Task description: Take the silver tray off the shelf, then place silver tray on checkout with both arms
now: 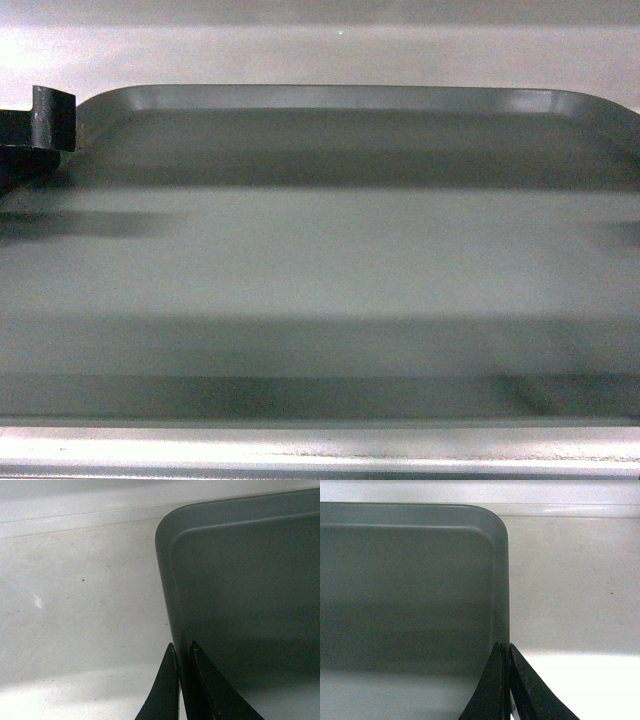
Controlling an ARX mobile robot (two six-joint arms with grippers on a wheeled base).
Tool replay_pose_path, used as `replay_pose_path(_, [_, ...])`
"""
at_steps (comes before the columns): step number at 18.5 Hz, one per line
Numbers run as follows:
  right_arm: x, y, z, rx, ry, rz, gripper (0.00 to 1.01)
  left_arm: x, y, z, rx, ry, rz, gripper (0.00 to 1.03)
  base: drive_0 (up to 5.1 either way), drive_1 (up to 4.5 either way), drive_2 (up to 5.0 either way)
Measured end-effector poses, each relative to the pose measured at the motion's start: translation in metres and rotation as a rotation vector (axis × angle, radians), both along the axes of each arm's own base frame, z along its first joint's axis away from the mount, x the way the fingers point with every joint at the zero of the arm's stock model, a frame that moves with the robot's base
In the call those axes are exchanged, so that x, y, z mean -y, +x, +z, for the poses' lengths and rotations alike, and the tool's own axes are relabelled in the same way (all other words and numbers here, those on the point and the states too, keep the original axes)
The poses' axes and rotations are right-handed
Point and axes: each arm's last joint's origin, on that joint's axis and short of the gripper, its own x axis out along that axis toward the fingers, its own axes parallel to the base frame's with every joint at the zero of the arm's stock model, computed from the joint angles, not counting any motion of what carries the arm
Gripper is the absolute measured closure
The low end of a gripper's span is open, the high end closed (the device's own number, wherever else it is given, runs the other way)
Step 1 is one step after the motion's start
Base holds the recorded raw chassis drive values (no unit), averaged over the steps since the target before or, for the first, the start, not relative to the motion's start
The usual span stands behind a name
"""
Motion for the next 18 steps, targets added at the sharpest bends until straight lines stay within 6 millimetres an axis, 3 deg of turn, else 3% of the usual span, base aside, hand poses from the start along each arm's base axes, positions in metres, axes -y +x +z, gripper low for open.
replay_pose_path(18, [0.0003,-0.0007,0.0012,0.005,-0.003,-0.001,0.99,0.0002,-0.0001,-0.0001,-0.001,0.0,-0.001,0.99,0.0,0.0,0.0])
